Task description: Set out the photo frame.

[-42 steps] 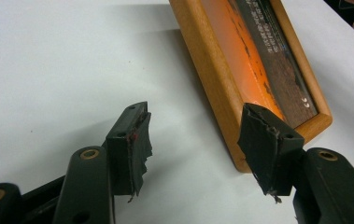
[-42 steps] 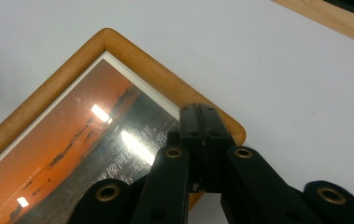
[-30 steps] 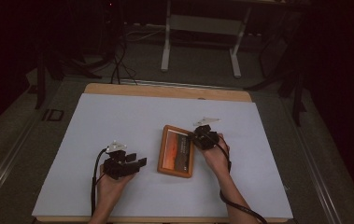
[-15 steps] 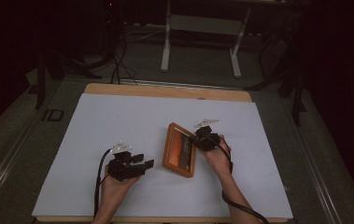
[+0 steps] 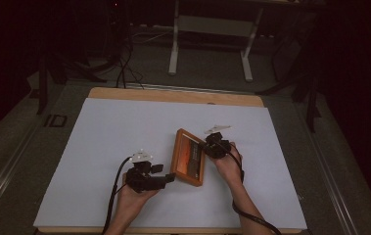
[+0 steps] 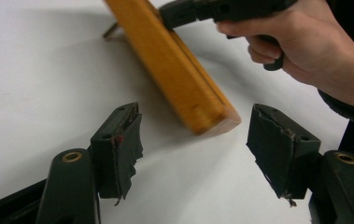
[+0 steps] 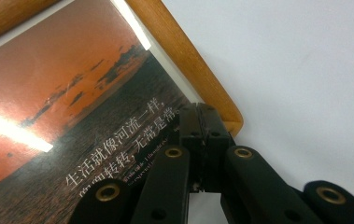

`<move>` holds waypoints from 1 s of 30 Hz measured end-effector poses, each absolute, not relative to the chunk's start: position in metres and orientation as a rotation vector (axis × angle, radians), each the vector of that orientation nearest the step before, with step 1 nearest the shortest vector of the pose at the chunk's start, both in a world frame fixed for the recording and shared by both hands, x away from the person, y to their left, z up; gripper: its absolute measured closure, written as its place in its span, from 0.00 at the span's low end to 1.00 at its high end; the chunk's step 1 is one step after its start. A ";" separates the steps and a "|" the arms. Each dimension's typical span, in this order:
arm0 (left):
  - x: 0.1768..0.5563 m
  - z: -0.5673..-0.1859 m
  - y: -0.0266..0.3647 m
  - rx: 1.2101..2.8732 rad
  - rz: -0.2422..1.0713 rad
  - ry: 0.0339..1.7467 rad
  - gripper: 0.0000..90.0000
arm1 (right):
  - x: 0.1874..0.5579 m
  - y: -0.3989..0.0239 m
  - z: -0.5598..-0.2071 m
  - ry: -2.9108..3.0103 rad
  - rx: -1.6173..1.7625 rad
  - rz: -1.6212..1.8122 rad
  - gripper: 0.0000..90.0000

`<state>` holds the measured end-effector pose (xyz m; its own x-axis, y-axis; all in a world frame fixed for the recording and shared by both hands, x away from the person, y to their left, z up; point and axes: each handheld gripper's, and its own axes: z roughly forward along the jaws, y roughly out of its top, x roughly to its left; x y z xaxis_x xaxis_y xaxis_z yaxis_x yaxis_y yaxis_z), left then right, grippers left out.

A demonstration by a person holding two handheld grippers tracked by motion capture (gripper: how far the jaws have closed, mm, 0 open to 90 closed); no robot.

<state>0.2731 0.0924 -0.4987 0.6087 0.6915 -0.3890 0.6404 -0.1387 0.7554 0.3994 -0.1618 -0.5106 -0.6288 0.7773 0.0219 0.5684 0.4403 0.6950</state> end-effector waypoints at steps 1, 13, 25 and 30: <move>0.274 -0.500 0.088 1.837 0.063 1.081 0.39 | 0.400 -0.162 -0.511 2.396 1.157 0.984 1.00; 0.296 -0.510 0.071 1.781 -0.067 1.147 0.50 | 0.401 -0.163 -0.511 2.397 1.167 0.997 1.00; 0.305 -0.509 0.071 1.773 -0.137 1.198 0.60 | 0.402 -0.162 -0.509 2.411 1.172 0.979 1.00; 0.306 -0.505 0.066 1.789 -0.116 1.190 0.62 | 0.396 -0.166 -0.506 2.430 1.144 0.962 0.96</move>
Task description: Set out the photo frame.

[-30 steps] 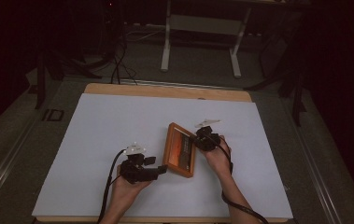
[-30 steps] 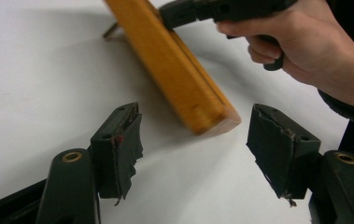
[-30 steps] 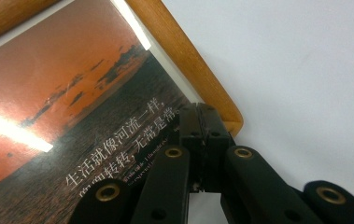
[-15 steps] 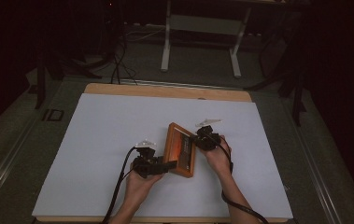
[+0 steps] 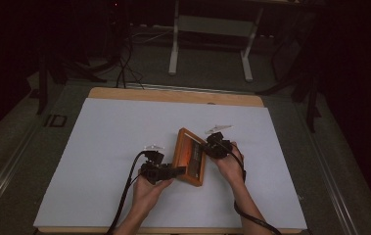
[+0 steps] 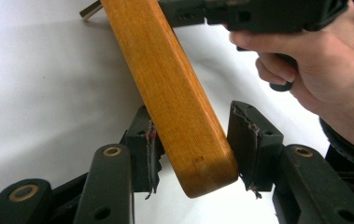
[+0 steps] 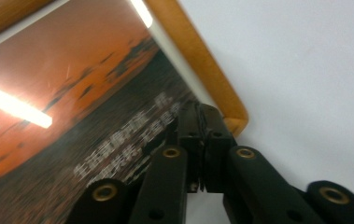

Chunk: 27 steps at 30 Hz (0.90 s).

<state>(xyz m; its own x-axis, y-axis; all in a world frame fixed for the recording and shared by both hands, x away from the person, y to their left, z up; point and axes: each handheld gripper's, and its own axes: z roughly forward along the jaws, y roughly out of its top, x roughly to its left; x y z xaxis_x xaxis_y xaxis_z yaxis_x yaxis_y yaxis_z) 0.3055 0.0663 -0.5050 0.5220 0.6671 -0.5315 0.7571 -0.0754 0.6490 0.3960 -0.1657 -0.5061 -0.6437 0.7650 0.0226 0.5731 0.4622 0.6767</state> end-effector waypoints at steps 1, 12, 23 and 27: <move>0.306 -0.504 0.065 1.795 -0.110 1.188 0.62 | 0.394 -0.167 -0.505 2.430 1.134 0.959 0.95; 0.307 -0.487 0.039 1.861 -0.014 1.126 0.71 | 0.360 -0.202 -0.459 2.303 1.064 1.112 0.79; 0.285 -0.469 -0.001 2.051 0.232 0.865 0.75 | 0.340 -0.227 -0.419 2.198 1.020 1.192 0.72; 0.279 -0.467 -0.017 2.093 0.287 0.782 0.77 | 0.338 -0.236 -0.421 2.180 1.058 1.200 0.75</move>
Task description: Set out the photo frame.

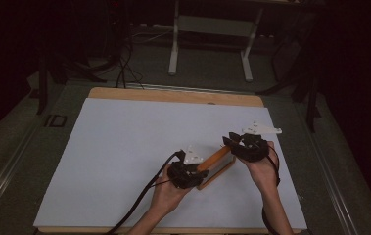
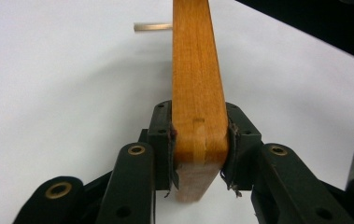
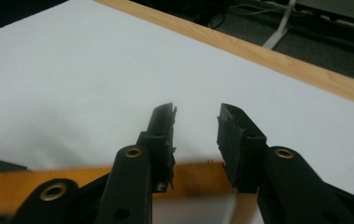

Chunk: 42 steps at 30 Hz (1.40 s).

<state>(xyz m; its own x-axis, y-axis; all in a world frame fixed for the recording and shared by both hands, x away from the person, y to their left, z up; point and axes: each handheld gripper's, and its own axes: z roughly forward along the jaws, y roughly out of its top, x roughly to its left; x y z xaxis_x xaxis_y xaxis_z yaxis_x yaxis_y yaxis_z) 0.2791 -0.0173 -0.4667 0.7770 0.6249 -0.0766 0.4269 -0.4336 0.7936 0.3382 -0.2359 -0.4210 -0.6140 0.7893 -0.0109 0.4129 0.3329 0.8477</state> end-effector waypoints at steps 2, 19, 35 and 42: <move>0.278 -0.465 -0.020 2.106 0.295 0.785 0.77 | 0.337 -0.239 -0.424 2.177 1.064 1.179 0.80; 0.276 -0.499 -0.008 1.970 0.248 0.840 0.57 | 0.329 -0.253 -0.436 2.158 1.082 1.183 1.00; 0.278 -0.520 -0.019 2.054 0.239 0.831 0.75 | 0.331 -0.253 -0.437 2.158 1.071 1.193 1.00; 0.279 -0.515 -0.017 2.089 0.238 0.814 0.77 | 0.331 -0.252 -0.437 2.156 1.065 1.183 0.94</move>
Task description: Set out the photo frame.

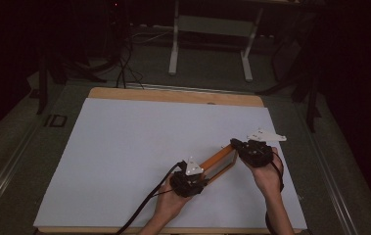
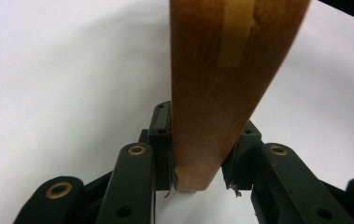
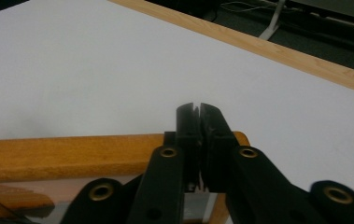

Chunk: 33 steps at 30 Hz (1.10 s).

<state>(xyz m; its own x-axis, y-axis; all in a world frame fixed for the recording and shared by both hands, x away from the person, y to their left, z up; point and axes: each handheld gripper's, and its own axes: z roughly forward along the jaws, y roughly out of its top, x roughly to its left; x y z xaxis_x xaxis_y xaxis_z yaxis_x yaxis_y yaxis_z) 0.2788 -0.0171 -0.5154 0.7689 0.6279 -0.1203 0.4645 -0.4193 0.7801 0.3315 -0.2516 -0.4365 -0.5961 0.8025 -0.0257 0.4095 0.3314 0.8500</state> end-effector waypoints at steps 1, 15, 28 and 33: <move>0.279 -0.514 -0.016 2.094 0.236 0.809 0.77 | 0.331 -0.252 -0.436 2.158 1.060 1.182 0.93; 0.290 -0.470 0.024 2.077 0.163 0.758 0.77 | 0.321 -0.254 -0.429 2.203 0.930 1.227 0.71; 0.302 -0.403 0.057 2.162 0.172 0.587 0.77 | 0.315 -0.239 -0.422 2.319 0.739 1.334 0.55; 0.305 -0.403 0.061 2.171 0.153 0.536 0.77 | 0.315 -0.228 -0.425 2.402 0.639 1.370 0.50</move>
